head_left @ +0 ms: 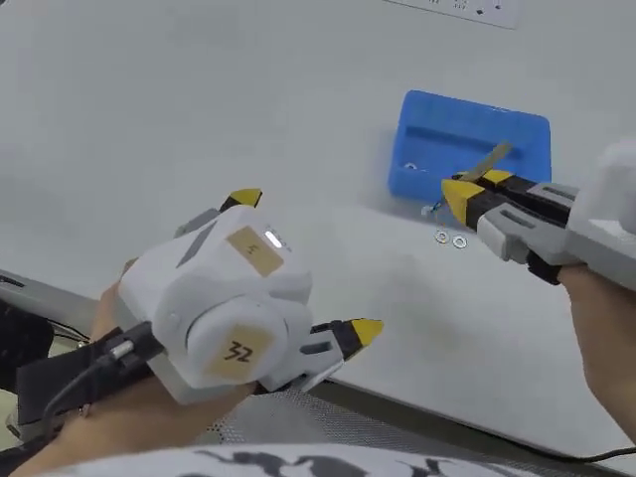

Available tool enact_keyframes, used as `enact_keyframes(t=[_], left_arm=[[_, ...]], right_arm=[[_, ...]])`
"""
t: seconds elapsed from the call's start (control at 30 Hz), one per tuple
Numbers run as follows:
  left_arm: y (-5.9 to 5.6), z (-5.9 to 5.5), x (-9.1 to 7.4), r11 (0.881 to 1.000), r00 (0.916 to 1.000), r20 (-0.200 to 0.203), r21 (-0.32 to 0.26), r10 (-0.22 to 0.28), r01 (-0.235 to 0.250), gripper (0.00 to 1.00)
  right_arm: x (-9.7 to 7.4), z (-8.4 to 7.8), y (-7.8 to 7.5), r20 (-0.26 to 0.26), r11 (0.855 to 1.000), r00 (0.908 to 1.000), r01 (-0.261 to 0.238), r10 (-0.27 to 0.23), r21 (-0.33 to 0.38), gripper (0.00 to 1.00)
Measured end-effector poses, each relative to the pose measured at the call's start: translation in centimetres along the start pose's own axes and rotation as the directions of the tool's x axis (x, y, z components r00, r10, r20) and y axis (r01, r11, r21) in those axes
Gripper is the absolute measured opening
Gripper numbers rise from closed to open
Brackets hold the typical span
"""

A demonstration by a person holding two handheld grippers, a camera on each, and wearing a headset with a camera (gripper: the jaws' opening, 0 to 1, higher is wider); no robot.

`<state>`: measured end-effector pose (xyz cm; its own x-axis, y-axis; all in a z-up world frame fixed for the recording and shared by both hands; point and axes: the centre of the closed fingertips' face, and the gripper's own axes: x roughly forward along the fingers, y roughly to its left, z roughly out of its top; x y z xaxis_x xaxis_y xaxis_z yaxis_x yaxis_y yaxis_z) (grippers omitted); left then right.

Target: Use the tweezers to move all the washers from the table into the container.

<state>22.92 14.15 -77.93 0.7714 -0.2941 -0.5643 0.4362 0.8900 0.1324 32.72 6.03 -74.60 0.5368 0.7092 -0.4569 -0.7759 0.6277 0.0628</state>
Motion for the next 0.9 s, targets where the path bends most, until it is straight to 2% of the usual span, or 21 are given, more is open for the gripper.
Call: enact_keyframes(t=[0.17,0.4,0.5,0.6,0.83,0.9], left_arm=[[-0.2,0.1,0.0,1.0,0.9999,0.003,-0.002,-0.011,0.011,0.98],[-0.4,0.7,-0.2,1.0,0.9995,0.019,-0.011,-0.024,0.024,0.97],[-0.3,0.7,-0.1,0.999,0.9993,0.018,-0.022,-0.033,0.034,0.98],[-0.2,1.0,-0.2,0.999,0.999,0.022,-0.032,-0.039,0.039,0.98],[0.0,3.1,-0.7,0.999,0.9975,0.063,-0.033,-0.031,0.033,0.98],[-0.1,3.4,-0.8,0.999,0.9974,0.064,-0.034,-0.032,0.034,0.97]], right_arm=[[0.2,1.2,-2.0,0.031,0.998,0.998,0.055,-0.055,0.017,0.02],[1.4,1.6,-4.5,0.04,0.994,0.9931,0.11,-0.111,0.024,0.02],[2.3,1.3,-5.1,0.033,0.993,0.9924,0.118,-0.119,0.021,0.02],[3.5,0.3,-5.4,0.005,0.992,0.9922,0.124,-0.124,-0.004,0.02],[5.1,-1.5,-5.7,-0.037,0.992,0.9917,0.123,-0.123,-0.015,0.02],[5.4,-1.9,-5.9,-0.048,0.992,0.9909,0.124,-0.125,-0.022,0.02]])
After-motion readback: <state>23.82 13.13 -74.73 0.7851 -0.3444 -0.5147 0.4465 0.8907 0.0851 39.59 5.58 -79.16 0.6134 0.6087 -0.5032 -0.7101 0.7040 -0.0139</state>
